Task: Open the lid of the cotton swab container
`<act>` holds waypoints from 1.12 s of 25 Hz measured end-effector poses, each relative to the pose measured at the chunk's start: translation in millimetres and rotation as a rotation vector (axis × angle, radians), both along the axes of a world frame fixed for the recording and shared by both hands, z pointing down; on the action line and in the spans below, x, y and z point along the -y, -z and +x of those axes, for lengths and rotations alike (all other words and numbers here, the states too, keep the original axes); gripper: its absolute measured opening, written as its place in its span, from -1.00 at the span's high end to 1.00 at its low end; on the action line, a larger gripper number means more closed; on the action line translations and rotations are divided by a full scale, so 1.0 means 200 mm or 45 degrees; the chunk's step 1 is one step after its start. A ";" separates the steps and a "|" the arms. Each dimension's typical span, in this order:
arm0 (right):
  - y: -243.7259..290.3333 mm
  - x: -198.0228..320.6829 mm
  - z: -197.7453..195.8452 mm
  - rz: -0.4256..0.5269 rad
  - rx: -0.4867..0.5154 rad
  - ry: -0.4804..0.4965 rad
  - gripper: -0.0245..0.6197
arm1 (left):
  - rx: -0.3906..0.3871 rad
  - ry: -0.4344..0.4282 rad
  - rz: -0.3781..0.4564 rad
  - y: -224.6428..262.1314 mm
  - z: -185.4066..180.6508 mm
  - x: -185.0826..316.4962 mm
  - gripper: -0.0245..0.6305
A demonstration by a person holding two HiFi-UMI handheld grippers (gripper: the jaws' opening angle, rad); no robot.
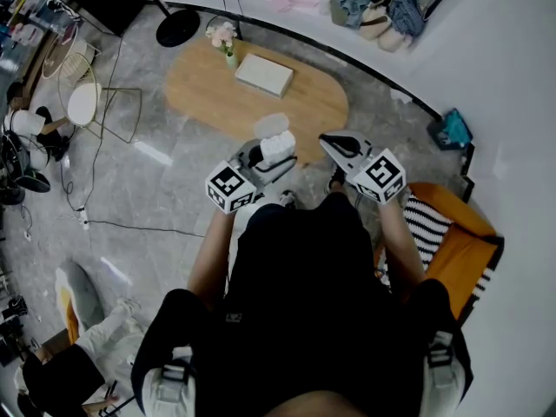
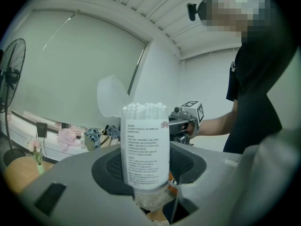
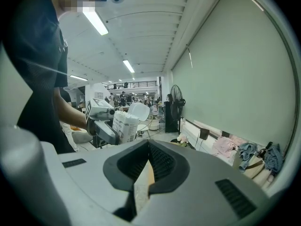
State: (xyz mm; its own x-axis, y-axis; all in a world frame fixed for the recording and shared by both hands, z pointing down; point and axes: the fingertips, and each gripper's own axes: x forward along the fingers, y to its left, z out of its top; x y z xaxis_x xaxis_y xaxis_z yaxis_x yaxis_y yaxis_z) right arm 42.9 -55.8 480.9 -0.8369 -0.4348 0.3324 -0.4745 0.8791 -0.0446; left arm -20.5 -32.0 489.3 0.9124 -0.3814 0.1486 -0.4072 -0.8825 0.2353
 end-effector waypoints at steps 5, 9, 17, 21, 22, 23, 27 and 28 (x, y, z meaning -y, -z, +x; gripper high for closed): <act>0.01 0.00 -0.01 -0.008 -0.007 -0.004 0.94 | -0.001 0.003 -0.001 -0.01 0.00 0.00 0.31; 0.00 0.01 0.00 0.005 -0.011 -0.004 0.94 | -0.002 0.001 0.000 0.00 0.00 0.01 0.32; -0.02 0.00 0.00 0.013 -0.012 0.002 0.94 | 0.000 0.001 -0.003 -0.01 -0.01 0.01 0.32; -0.02 0.00 0.00 -0.009 -0.019 -0.010 0.94 | -0.001 -0.003 -0.001 -0.01 -0.01 0.01 0.32; -0.02 0.00 -0.01 -0.021 -0.019 -0.018 0.94 | -0.001 -0.002 -0.002 -0.01 -0.01 0.01 0.32; -0.02 0.00 -0.01 -0.026 -0.019 -0.022 0.94 | -0.001 -0.002 -0.002 -0.01 -0.01 0.01 0.32; -0.01 0.00 -0.01 -0.028 -0.023 -0.021 0.94 | 0.001 -0.001 0.002 0.00 -0.01 0.02 0.32; 0.00 0.00 -0.01 -0.028 -0.023 -0.021 0.94 | 0.002 0.000 -0.001 0.00 -0.01 0.02 0.32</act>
State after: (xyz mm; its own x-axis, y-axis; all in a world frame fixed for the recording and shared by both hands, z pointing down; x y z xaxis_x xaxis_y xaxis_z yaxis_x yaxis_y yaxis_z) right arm 40.5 -56.4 481.8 -0.8234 -0.4410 0.3571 -0.4898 0.8701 -0.0550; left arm -23.5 -35.6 489.7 0.9123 -0.3810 0.1503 -0.4073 -0.8825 0.2352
